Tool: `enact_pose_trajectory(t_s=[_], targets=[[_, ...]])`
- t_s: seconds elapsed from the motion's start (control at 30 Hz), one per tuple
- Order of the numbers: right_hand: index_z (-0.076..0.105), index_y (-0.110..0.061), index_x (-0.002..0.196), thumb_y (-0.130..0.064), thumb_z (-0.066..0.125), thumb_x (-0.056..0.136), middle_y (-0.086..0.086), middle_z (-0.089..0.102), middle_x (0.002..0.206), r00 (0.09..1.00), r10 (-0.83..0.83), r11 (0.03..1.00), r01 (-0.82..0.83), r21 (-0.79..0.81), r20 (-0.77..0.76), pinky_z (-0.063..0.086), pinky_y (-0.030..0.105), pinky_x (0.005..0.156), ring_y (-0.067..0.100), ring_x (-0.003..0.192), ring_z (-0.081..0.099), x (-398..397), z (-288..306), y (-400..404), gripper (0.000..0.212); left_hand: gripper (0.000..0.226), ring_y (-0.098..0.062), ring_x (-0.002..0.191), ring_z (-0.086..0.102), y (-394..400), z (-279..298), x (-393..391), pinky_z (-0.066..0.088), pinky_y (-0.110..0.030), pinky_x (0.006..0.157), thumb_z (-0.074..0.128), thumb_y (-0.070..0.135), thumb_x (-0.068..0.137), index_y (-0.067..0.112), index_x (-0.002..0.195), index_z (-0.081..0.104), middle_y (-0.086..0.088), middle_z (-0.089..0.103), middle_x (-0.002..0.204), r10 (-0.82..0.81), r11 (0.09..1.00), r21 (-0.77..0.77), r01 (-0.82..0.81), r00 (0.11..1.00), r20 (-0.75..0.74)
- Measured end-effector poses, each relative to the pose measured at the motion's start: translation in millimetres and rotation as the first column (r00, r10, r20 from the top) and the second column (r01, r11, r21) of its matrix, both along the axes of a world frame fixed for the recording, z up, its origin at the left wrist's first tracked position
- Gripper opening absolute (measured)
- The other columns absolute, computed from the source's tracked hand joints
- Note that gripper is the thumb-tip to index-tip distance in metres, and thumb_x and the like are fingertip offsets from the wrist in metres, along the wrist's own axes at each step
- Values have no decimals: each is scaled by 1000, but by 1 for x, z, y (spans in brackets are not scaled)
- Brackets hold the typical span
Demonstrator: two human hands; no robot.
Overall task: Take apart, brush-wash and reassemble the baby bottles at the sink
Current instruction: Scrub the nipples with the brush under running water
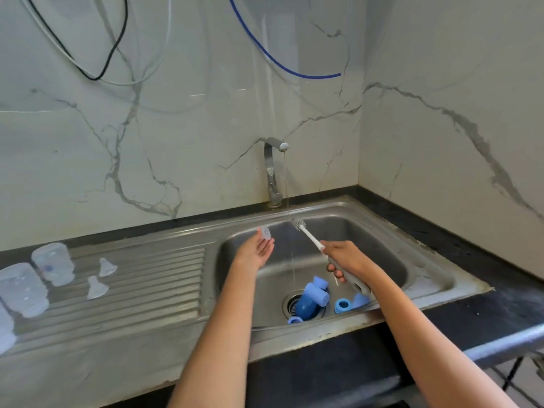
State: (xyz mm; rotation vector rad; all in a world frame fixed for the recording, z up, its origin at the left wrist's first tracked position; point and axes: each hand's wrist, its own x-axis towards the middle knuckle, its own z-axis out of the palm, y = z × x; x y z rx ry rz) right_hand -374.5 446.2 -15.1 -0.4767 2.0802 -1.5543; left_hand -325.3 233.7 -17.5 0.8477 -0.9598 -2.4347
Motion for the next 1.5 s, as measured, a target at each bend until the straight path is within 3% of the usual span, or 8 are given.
enact_pose_trajectory(t_s=[0.2,0.3,0.63,0.77,0.9,1.23,1.37,1.5], targets=[[48,-26,140,-24,44,102,2,46,56,994,107,993,-107,-54,-16,37,20,37,9,40,37,0,2,-2,39,36,-29,120,55,33,-18,-29,46,-35,98,51,6,96,-5,131,48,-18,58,87,150,955,278,-107,979,-139],[48,-27,140,-24,44,102,2,46,56,991,124,991,-125,-37,-41,37,20,37,9,39,37,1,1,-5,38,36,-28,133,43,43,-21,-45,36,-38,108,42,11,101,-3,135,44,-18,56,125,101,973,222,-68,985,-138],[47,-34,139,-28,43,101,1,45,56,985,161,984,-156,81,-61,35,21,40,8,40,36,-1,-2,7,39,37,-26,130,47,24,-22,-86,33,-36,110,35,6,102,1,139,41,-18,61,116,262,923,327,-202,954,-150],[43,-31,143,-24,41,102,0,44,54,986,59,997,-49,63,-158,37,22,37,6,35,36,-2,-9,0,42,38,-34,121,54,31,-18,-96,41,-39,101,41,-6,97,-7,134,43,-26,52,133,115,985,147,-94,983,-145],[38,-29,146,-23,39,102,3,47,58,973,42,995,-21,95,-227,39,22,37,5,34,39,-2,-9,-8,45,38,-32,110,59,38,-20,-100,43,-40,95,42,-7,96,-7,134,43,-24,61,100,90,987,145,-67,984,-155],[41,-34,144,-26,41,101,-4,46,48,987,28,996,-15,84,-157,37,22,38,6,34,37,-3,-11,5,43,39,-31,128,49,35,-25,-106,38,-39,105,38,-5,98,-5,137,42,-24,52,134,10,991,137,4,995,-98],[42,-32,143,-23,38,102,1,46,56,976,1,996,19,86,-219,38,22,37,5,33,38,-2,-5,-8,42,37,-32,125,51,44,-22,-103,37,-38,106,37,-5,99,-7,136,41,-20,70,80,-80,993,83,89,991,-111],[41,-33,144,-26,41,102,-1,45,52,987,59,994,-45,96,-152,36,21,36,6,33,37,0,-2,-4,43,39,-26,127,50,33,-20,-98,36,-36,108,37,-2,99,-3,138,40,-22,57,127,106,977,200,-79,986,-130]])
